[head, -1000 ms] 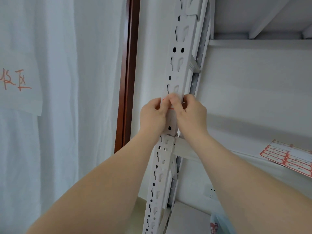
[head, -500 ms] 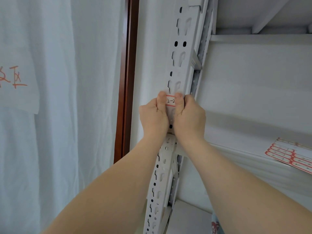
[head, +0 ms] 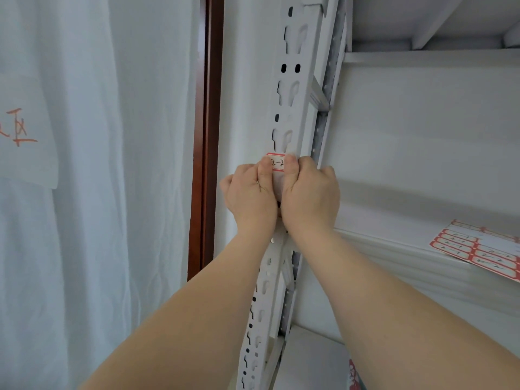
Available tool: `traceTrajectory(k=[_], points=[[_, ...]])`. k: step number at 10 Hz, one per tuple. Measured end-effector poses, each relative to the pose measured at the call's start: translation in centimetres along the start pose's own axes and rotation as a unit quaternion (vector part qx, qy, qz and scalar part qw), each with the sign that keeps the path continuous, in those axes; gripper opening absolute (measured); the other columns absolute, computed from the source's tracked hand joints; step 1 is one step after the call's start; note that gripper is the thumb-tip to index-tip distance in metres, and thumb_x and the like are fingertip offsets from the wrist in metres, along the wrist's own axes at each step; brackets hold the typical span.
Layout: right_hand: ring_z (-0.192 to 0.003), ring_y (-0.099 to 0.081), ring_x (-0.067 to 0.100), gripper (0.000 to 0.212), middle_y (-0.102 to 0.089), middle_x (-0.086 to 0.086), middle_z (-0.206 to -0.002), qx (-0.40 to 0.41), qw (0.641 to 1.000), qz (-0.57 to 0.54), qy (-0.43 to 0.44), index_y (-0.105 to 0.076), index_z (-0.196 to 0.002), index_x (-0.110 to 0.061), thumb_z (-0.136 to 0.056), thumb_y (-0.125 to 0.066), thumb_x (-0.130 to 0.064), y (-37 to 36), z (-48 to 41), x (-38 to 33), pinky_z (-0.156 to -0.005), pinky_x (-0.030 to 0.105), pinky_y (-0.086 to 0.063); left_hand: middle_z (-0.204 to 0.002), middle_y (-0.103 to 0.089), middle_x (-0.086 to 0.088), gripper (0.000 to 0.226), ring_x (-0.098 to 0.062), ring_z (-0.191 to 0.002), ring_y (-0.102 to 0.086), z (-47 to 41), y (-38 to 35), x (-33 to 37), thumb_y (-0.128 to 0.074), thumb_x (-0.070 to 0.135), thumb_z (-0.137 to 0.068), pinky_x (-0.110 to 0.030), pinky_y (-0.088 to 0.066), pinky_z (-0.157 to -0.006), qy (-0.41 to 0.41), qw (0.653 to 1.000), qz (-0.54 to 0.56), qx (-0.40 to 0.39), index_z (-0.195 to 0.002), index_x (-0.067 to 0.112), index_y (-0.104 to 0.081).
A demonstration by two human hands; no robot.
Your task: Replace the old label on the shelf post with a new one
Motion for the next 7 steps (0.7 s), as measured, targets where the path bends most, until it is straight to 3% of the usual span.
traceTrajectory(k=[1, 2, 3, 4, 5, 6, 7], points=[[-0.100, -0.051, 0.038, 0.049, -0.062, 0.020, -0.078, -0.008, 0.999, 0.029, 0.027, -0.066, -0.100, -0.001, -0.103, -0.034, -0.039, 0.6, -0.1, -0.2, -0.081, 0.040, -0.030, -0.104, -0.064, -0.001, 0.049, -0.024, -0.112, -0.037, -0.1, 0.2, 0.2, -0.031, 0.043, -0.099, -0.030, -0.032, -0.087, 0.015, 0.999, -0.045, -0.025, -0.084, 0.011, -0.064], [-0.108, -0.047, 0.032, 0.054, -0.052, 0.006, -0.075, -0.090, 0.992, 0.084, 0.035, -0.068, -0.101, -0.006, -0.104, -0.027, -0.041, 0.9, -0.5, -0.3, -0.096, 0.039, -0.029, -0.114, -0.060, 0.005, 0.049, -0.023, -0.120, -0.035, -0.2, 0.8, 0.9, -0.027, 0.046, -0.099, -0.040, -0.028, -0.096, 0.033, 0.990, -0.123, -0.064, -0.081, 0.016, -0.060], [-0.116, -0.044, 0.031, 0.056, -0.067, 0.010, -0.090, -0.162, 0.979, 0.124, 0.025, -0.069, -0.102, -0.010, -0.105, -0.020, -0.039, 1.5, -0.5, -0.3, -0.102, 0.040, -0.027, -0.123, -0.054, 0.003, 0.045, -0.025, -0.125, -0.033, 0.0, 1.5, 2.0, -0.028, 0.043, -0.100, -0.042, -0.025, -0.100, 0.056, 0.977, -0.183, -0.090, -0.089, 0.017, -0.063], [-0.116, -0.044, 0.033, 0.050, -0.071, 0.011, -0.108, -0.197, 0.969, 0.150, 0.026, -0.064, -0.103, -0.011, -0.103, -0.017, -0.029, 2.7, 0.2, -0.2, -0.103, 0.044, -0.030, -0.130, -0.046, -0.003, 0.036, -0.028, -0.124, -0.033, 0.5, 2.5, 3.8, -0.030, 0.039, -0.100, -0.045, -0.025, -0.106, 0.062, 0.972, -0.216, -0.067, -0.115, 0.029, -0.061], [-0.112, -0.046, 0.035, 0.043, -0.070, 0.013, -0.107, -0.191, 0.970, 0.149, 0.029, -0.061, -0.095, -0.014, -0.102, -0.020, -0.027, 5.1, 0.9, 0.1, -0.100, 0.045, -0.032, -0.133, -0.042, -0.007, 0.037, -0.029, -0.122, -0.036, 1.9, 2.6, 7.4, -0.036, 0.035, -0.099, -0.043, -0.025, -0.104, 0.016, 0.980, -0.198, -0.008, -0.134, 0.030, -0.045], [-0.109, -0.047, 0.035, 0.044, -0.071, 0.014, -0.108, -0.167, 0.974, 0.148, 0.039, -0.064, -0.095, -0.012, -0.101, -0.024, -0.030, 8.1, 0.9, 0.7, -0.097, 0.044, -0.033, -0.133, -0.042, -0.006, 0.037, -0.027, -0.121, -0.037, 4.4, 1.5, 11.6, -0.042, 0.029, -0.096, -0.041, -0.028, -0.102, -0.055, 0.984, -0.166, 0.018, -0.133, 0.025, -0.045], [-0.107, -0.048, 0.037, 0.039, -0.070, 0.017, -0.107, -0.171, 0.974, 0.150, 0.017, -0.059, -0.086, -0.013, -0.101, -0.028, -0.031, 11.2, 0.6, 2.2, -0.082, 0.041, -0.032, -0.124, -0.051, -0.006, 0.029, -0.028, -0.117, -0.042, 6.6, -1.4, 14.0, -0.046, 0.026, -0.093, -0.041, -0.034, -0.097, -0.132, 0.977, -0.157, -0.058, -0.120, 0.021, -0.055]])
Point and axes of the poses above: each hand's wrist, its own z-axis away from the middle knuckle, its own y-axis out of the back of the hand, x = y × z, the point moved 8 cm from there along -z, towards the middle knuckle
